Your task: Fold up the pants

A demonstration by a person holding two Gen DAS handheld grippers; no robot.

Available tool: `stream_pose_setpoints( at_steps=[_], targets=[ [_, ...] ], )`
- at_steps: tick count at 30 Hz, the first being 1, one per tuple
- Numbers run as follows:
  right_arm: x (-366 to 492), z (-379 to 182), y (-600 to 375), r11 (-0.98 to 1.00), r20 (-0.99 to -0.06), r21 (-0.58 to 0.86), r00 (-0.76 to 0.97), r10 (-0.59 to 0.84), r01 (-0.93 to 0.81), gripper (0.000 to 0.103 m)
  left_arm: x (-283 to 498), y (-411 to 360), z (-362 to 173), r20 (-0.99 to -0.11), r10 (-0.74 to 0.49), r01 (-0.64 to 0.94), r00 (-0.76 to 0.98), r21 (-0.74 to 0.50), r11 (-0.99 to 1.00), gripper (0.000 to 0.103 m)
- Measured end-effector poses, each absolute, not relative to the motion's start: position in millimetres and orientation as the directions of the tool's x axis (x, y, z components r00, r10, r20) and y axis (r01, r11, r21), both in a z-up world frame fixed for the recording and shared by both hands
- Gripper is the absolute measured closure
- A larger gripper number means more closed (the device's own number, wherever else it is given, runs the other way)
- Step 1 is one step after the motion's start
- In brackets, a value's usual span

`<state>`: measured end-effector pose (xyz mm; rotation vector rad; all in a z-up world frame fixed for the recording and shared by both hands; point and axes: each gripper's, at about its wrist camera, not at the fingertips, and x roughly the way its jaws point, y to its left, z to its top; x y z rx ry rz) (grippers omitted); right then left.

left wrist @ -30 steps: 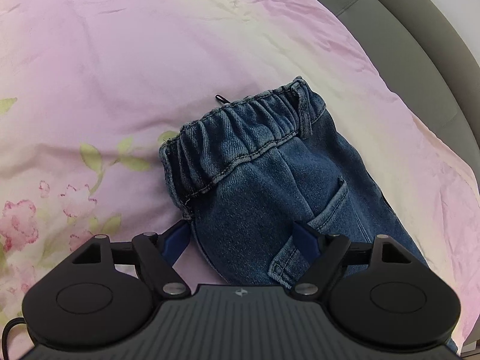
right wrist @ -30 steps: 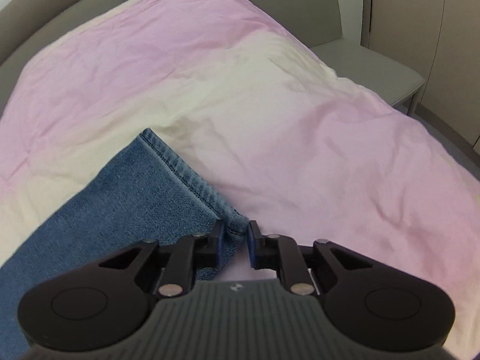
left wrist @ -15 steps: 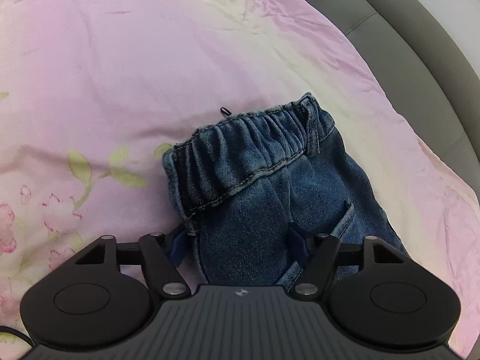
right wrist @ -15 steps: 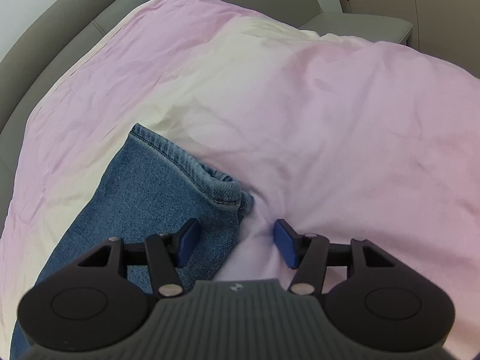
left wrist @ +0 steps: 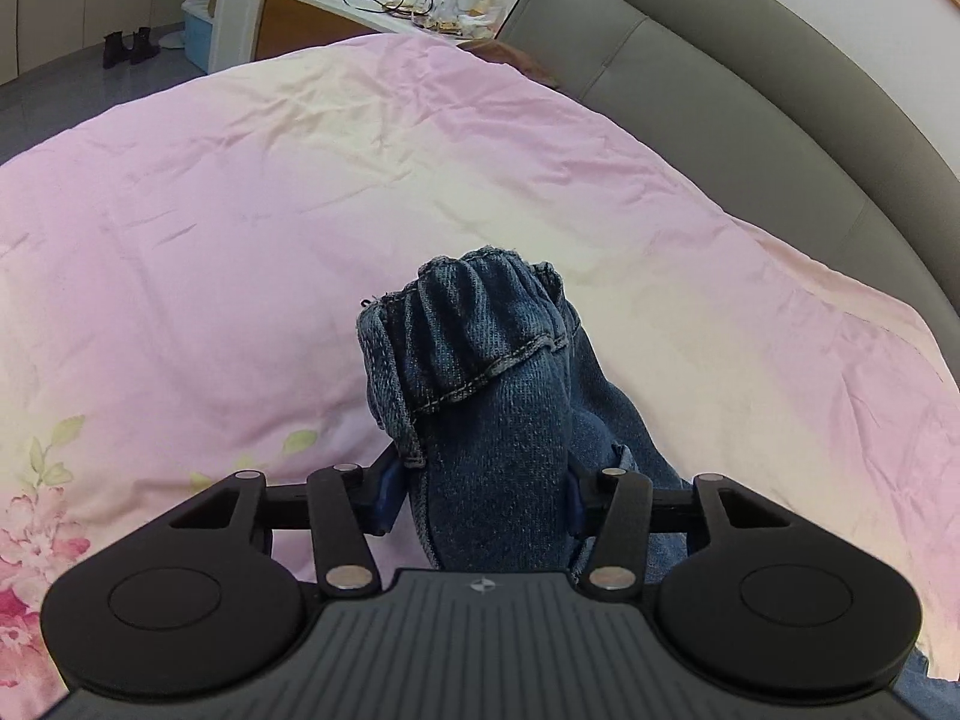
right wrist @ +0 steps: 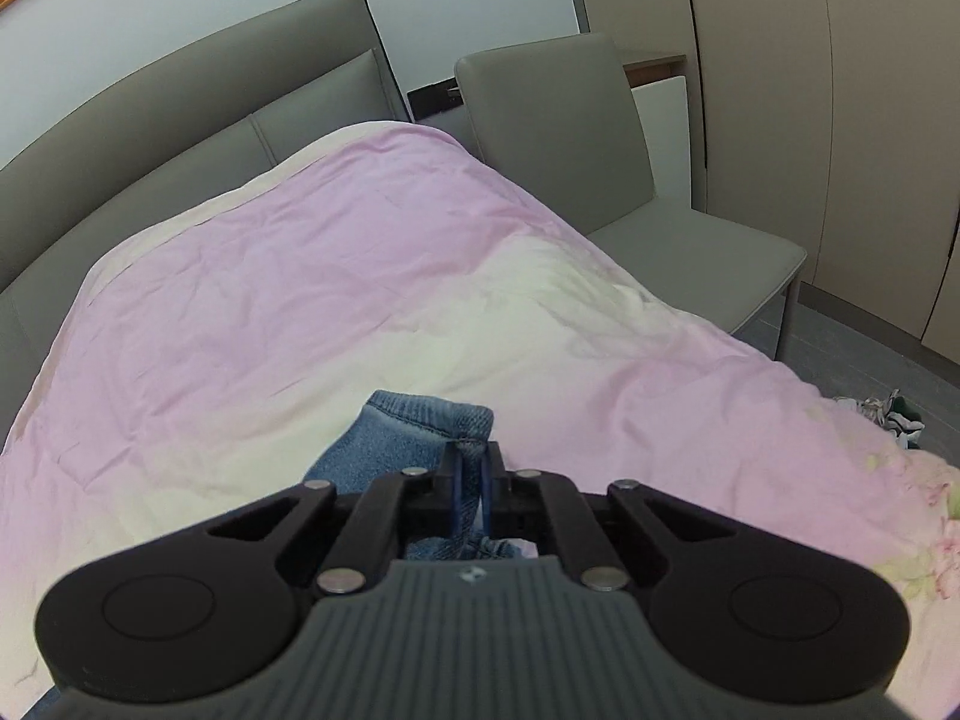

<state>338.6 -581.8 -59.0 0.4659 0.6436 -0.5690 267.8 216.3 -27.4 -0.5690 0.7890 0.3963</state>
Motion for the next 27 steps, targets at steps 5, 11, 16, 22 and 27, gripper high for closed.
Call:
stream_pose_setpoints(
  at_steps=[5, 11, 16, 22, 27],
  targets=[
    [323.3, -75.5, -591.7, 0.771, -0.730, 0.249, 0.636, -0.248, 0.586, 0.103, 262.4, 227.4, -55.7, -0.811, 0.116, -0.585, 0.573, -0.305, 0.752, 0.046],
    [346.3, -86.8, -574.2, 0.787, -0.789, 0.131, 0.544, -0.285, 0.603, 0.103, 255.4, 247.9, -97.3, -0.866, 0.037, -0.609, 0.499, -0.320, 0.726, 0.041],
    [355.8, -119.0, -583.9, 0.807, -0.877, -0.007, 0.385, -0.289, 0.590, 0.099, 250.9, 265.2, -94.8, -0.900, -0.018, -0.520, 0.436, -0.268, 0.811, 0.018],
    [348.5, -137.9, -593.8, 0.828, -0.862, -0.146, 0.342, -0.375, 0.541, 0.061, 251.5, 269.4, -56.5, -0.901, 0.030, -0.370, 0.433, -0.147, 0.917, 0.017],
    [368.7, -124.4, -587.0, 0.880, -0.828, -0.065, 0.468, -0.310, 0.470, 0.057, 293.8, 260.0, -35.6, -0.851, 0.073, -0.309, 0.520, -0.108, 0.945, 0.015]
  ],
)
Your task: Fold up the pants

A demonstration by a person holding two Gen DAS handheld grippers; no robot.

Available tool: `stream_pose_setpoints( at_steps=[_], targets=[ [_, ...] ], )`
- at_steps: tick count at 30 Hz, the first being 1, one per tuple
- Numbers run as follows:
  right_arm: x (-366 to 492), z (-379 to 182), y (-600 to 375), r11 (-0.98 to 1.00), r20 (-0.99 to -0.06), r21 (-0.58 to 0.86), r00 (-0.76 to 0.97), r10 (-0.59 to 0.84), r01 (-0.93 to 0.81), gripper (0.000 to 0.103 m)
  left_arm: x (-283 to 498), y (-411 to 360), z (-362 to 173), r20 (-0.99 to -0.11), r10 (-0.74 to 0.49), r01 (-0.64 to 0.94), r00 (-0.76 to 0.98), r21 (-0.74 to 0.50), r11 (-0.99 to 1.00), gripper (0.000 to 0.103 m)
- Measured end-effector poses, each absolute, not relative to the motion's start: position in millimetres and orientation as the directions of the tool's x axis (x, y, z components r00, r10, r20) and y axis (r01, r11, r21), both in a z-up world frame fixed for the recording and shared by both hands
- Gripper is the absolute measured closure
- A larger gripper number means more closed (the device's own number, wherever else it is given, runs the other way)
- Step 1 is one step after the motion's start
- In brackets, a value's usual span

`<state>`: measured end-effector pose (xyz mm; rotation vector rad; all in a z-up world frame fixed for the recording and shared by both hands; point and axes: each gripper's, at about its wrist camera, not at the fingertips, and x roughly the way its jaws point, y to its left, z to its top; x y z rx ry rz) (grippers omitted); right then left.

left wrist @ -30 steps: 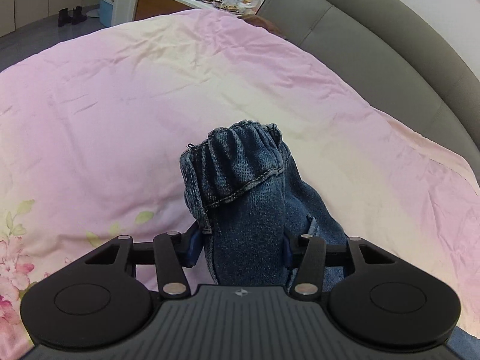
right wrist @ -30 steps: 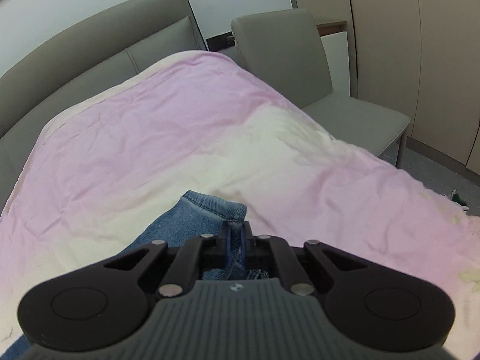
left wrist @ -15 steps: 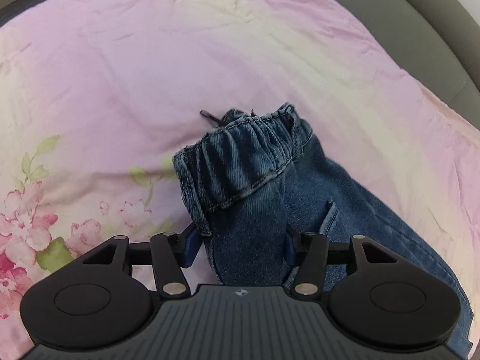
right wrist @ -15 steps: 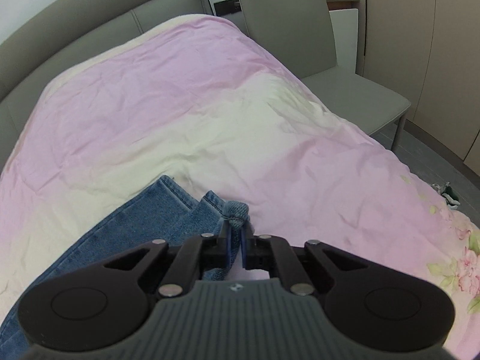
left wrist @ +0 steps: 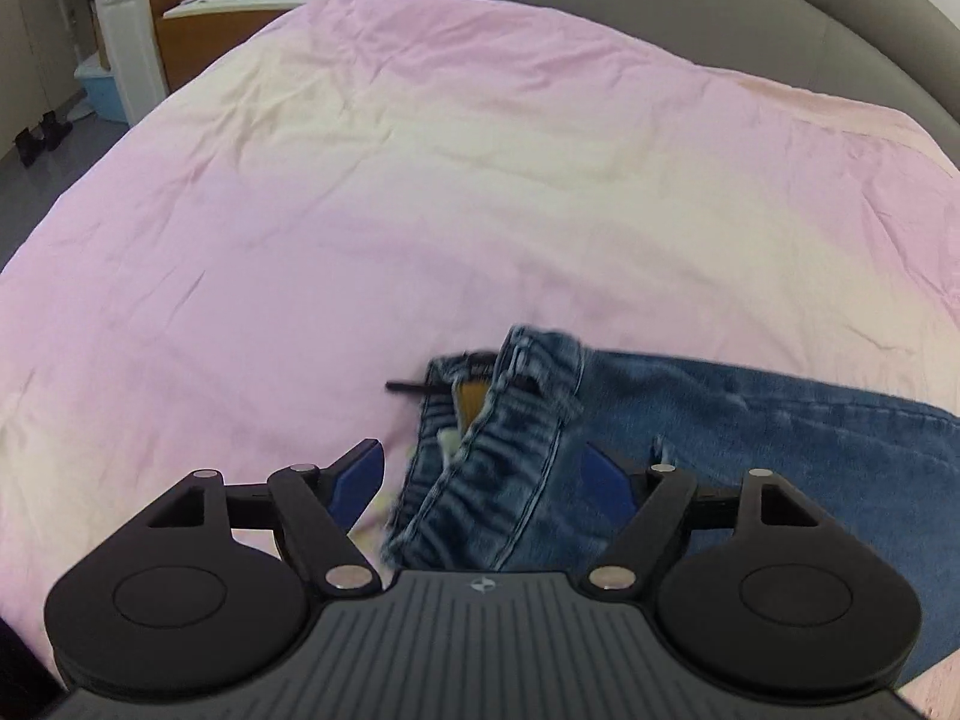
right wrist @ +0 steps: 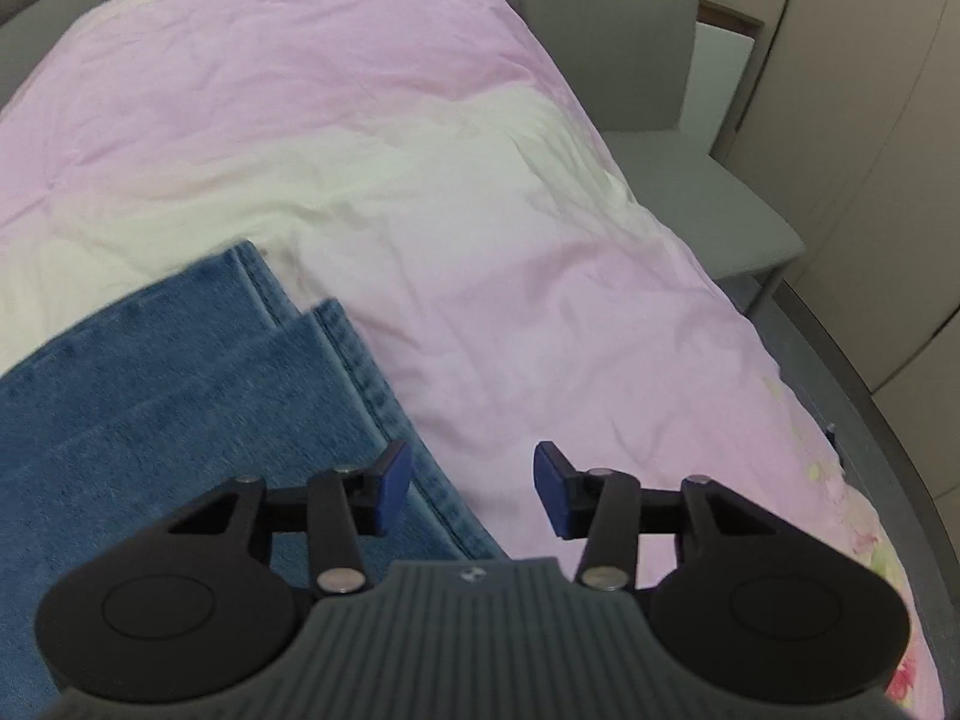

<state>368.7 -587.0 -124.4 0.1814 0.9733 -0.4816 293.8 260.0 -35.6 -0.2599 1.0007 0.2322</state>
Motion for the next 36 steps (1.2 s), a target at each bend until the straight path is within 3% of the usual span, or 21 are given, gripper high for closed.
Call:
stream_pose_setpoints(
  at_steps=[5, 12, 13, 14, 15, 18, 19, 25, 36],
  targets=[
    [406.5, -124.3, -571.7, 0.919, -0.795, -0.002, 0.556, -0.240, 0.395, 0.043, 342.3, 247.1, -57.7, -0.860, 0.068, -0.298, 0.505, -0.099, 0.949, 0.015],
    [444.3, -161.2, -590.3, 0.909, -0.837, -0.039, 0.483, -0.257, 0.416, 0.041, 364.7, 243.8, -98.3, -0.890, 0.093, -0.314, 0.447, -0.059, 0.947, 0.017],
    [444.2, -165.4, -595.3, 0.906, -0.843, -0.001, 0.486, -0.229, 0.424, 0.046, 365.7, 245.0, -101.4, -0.890, 0.093, -0.325, 0.446, -0.064, 0.943, 0.017],
    [442.4, -168.4, -598.3, 0.907, -0.843, 0.041, 0.501, -0.194, 0.420, 0.065, 366.4, 244.9, -103.6, -0.889, 0.098, -0.331, 0.448, -0.063, 0.942, 0.017],
    [442.0, -169.2, -598.0, 0.912, -0.839, 0.058, 0.514, -0.175, 0.405, 0.071, 366.8, 243.9, -105.1, -0.885, 0.104, -0.331, 0.454, -0.060, 0.942, 0.020],
    [442.2, -166.8, -582.2, 0.940, -0.825, -0.054, 0.516, -0.232, 0.337, 0.083, 366.3, 236.4, -104.0, -0.865, 0.139, -0.328, 0.482, -0.031, 0.944, 0.044],
    [441.6, -163.9, -579.1, 0.941, -0.820, -0.071, 0.518, -0.244, 0.331, 0.087, 364.8, 234.2, -101.6, -0.859, 0.151, -0.333, 0.489, -0.023, 0.943, 0.047],
    [431.1, -126.4, -553.9, 0.933, -0.766, -0.177, 0.551, -0.330, 0.313, 0.093, 336.3, 219.5, -74.0, -0.790, 0.208, -0.336, 0.577, 0.002, 0.942, 0.059],
    [447.6, -65.3, -522.7, 0.911, -0.674, -0.209, 0.623, -0.397, 0.355, 0.094, 301.5, 250.3, -45.1, -0.724, 0.226, -0.409, 0.652, -0.084, 0.909, 0.060]
  ],
)
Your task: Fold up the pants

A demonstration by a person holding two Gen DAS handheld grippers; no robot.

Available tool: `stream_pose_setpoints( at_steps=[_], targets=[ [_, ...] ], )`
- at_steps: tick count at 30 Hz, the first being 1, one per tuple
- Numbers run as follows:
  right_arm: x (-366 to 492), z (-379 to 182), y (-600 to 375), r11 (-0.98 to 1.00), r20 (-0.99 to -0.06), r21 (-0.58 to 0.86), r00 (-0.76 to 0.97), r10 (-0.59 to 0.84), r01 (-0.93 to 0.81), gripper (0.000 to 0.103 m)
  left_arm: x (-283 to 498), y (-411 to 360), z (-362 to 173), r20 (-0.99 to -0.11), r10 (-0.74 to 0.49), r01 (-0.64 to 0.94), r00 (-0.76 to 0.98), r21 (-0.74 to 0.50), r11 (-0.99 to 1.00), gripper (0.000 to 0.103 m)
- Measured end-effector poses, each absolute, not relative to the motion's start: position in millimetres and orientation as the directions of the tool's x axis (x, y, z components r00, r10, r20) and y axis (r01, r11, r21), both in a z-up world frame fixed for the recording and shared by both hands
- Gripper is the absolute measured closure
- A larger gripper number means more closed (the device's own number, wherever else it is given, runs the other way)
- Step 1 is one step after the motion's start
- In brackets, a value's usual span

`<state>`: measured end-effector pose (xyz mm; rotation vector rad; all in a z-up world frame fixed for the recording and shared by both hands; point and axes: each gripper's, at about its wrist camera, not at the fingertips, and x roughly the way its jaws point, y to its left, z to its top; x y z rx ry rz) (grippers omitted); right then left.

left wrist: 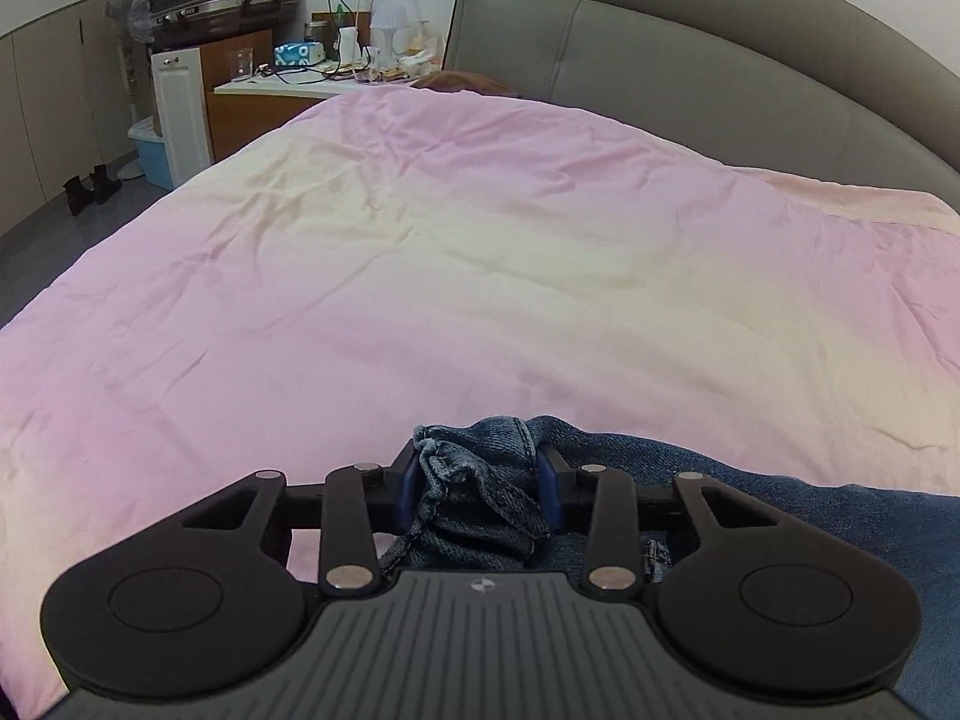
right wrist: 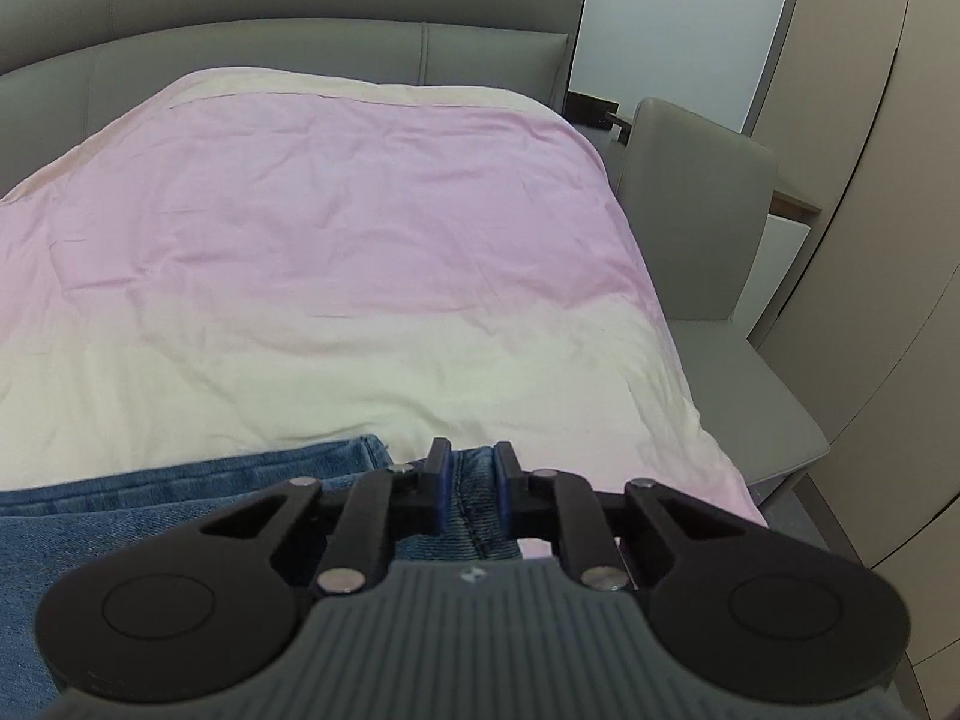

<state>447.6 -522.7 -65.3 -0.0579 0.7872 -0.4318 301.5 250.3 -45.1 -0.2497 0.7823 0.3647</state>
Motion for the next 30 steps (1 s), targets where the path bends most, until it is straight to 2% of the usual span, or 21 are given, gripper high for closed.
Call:
stream_pose_setpoints(
  at_steps=[10, 18, 21, 22, 23, 24, 30],
  targets=[
    [520.2, -109.2, -505.9, 0.900, -0.663, -0.277, 0.612, -0.432, 0.336, 0.094, 345.8, 237.4, -70.8, -0.719, 0.313, -0.401, 0.620, 0.053, 0.915, 0.060],
    [543.6, -151.2, -507.3, 0.906, -0.688, -0.290, 0.591, -0.421, 0.308, 0.093, 368.0, 236.8, -102.4, -0.743, 0.330, -0.409, 0.582, 0.083, 0.909, 0.059],
    [539.2, -149.4, -514.0, 0.918, -0.689, -0.247, 0.610, -0.392, 0.311, 0.080, 365.7, 234.0, -101.7, -0.742, 0.343, -0.409, 0.576, 0.101, 0.907, 0.045],
    [537.1, -147.5, -515.5, 0.919, -0.689, -0.242, 0.611, -0.388, 0.311, 0.063, 363.7, 232.2, -98.6, -0.738, 0.349, -0.409, 0.577, 0.109, 0.906, 0.039],
    [533.3, -144.3, -516.4, 0.921, -0.688, -0.238, 0.616, -0.383, 0.308, 0.053, 361.1, 230.5, -94.1, -0.731, 0.357, -0.407, 0.581, 0.119, 0.906, 0.037],
    [528.9, -140.5, -517.2, 0.924, -0.687, -0.232, 0.621, -0.377, 0.305, 0.053, 357.7, 229.1, -88.6, -0.723, 0.367, -0.410, 0.585, 0.127, 0.903, 0.032],
    [485.1, -117.2, -535.6, 0.937, -0.720, -0.089, 0.628, -0.296, 0.339, 0.054, 318.1, 224.5, -50.5, -0.699, 0.320, -0.419, 0.640, 0.031, 0.907, 0.030]
  ],
)
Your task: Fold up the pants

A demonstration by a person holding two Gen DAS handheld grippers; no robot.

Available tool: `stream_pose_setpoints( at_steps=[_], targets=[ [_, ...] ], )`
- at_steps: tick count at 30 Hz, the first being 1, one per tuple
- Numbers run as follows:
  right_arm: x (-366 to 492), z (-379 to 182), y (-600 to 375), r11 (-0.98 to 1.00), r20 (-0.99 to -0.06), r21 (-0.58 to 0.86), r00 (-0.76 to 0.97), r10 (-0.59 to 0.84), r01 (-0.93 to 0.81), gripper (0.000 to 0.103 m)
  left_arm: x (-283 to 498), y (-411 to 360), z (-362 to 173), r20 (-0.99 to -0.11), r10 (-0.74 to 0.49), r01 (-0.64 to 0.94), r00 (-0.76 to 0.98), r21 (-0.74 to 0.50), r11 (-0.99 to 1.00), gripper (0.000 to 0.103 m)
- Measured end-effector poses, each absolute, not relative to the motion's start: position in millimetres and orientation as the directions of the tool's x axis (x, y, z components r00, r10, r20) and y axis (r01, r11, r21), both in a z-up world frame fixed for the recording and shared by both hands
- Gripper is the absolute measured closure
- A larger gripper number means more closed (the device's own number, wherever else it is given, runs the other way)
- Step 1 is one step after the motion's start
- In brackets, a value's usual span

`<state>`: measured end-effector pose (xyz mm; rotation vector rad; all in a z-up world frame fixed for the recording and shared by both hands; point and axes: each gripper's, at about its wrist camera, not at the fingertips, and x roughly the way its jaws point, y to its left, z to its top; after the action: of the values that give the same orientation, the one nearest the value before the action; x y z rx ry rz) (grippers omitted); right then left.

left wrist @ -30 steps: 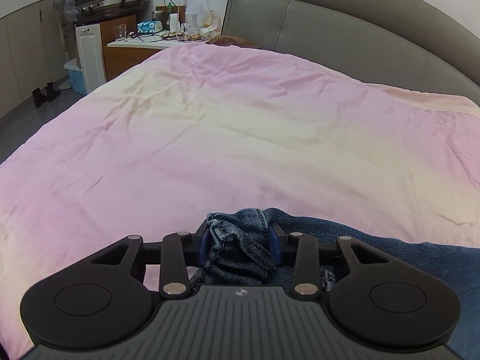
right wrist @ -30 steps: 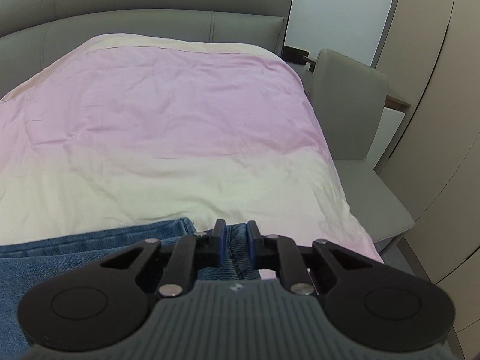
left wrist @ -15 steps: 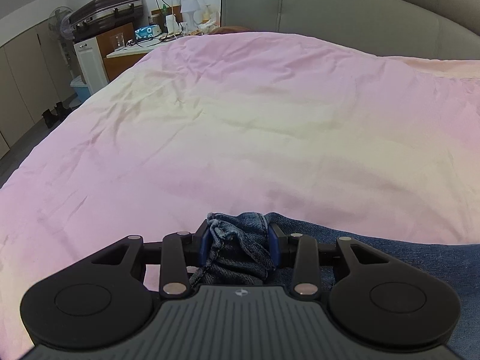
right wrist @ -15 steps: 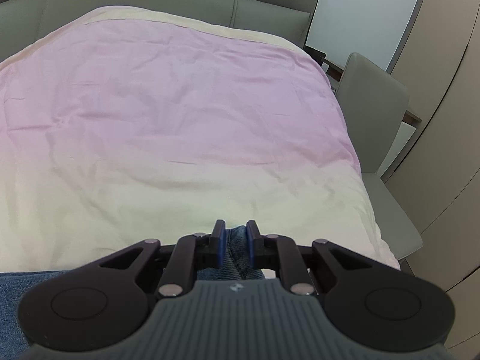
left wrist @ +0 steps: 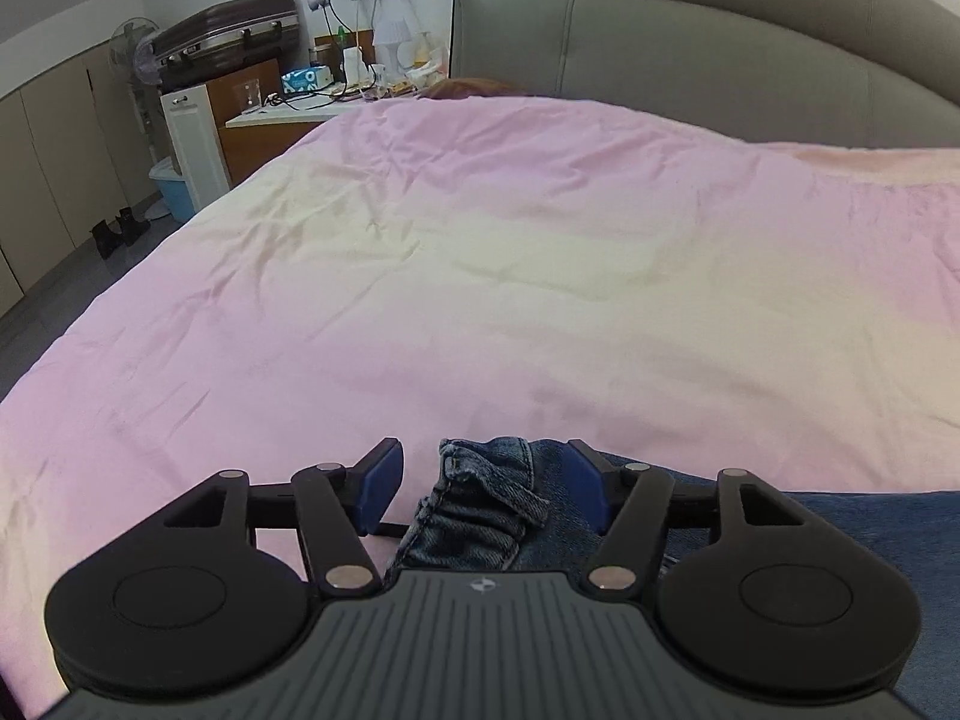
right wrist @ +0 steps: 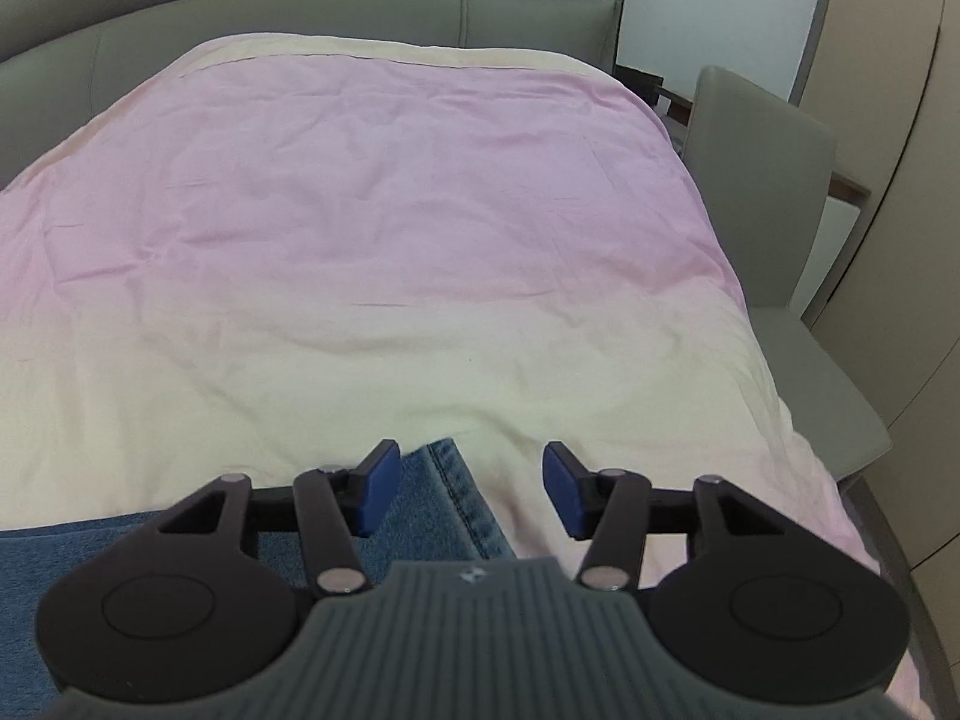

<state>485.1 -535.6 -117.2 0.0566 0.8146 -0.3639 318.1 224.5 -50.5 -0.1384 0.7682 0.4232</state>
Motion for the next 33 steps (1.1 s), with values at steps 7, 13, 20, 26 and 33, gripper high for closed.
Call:
stream_pose_setpoints(
  at_steps=[7, 13, 20, 26, 33],
  targets=[
    [407.8, -116.2, -564.4, 0.896, -0.760, 0.157, 0.630, -0.159, 0.416, 0.060, 254.9, 223.1, -35.3, -0.706, 0.202, -0.440, 0.679, -0.171, 0.882, 0.028],
    [361.0, -147.4, -579.4, 0.827, -0.775, 0.299, 0.627, -0.082, 0.477, 0.060, 203.9, 231.3, -55.5, -0.707, 0.097, -0.497, 0.701, -0.387, 0.777, 0.025],
    [355.1, -188.3, -579.6, 0.766, -0.758, 0.407, 0.652, -0.020, 0.497, 0.061, 176.2, 248.5, -107.3, -0.668, 0.060, -0.580, 0.742, -0.595, 0.556, 0.023],
    [362.1, -205.4, -585.8, 0.727, -0.759, 0.434, 0.651, -0.023, 0.531, 0.062, 192.3, 250.6, -143.3, -0.687, 0.060, -0.621, 0.724, -0.612, 0.489, 0.020],
    [366.1, -224.6, -601.6, 0.632, -0.717, 0.543, 0.697, 0.005, 0.554, 0.062, 210.5, 248.1, -157.2, -0.670, 0.086, -0.610, 0.737, -0.606, 0.510, 0.025]
  ],
)
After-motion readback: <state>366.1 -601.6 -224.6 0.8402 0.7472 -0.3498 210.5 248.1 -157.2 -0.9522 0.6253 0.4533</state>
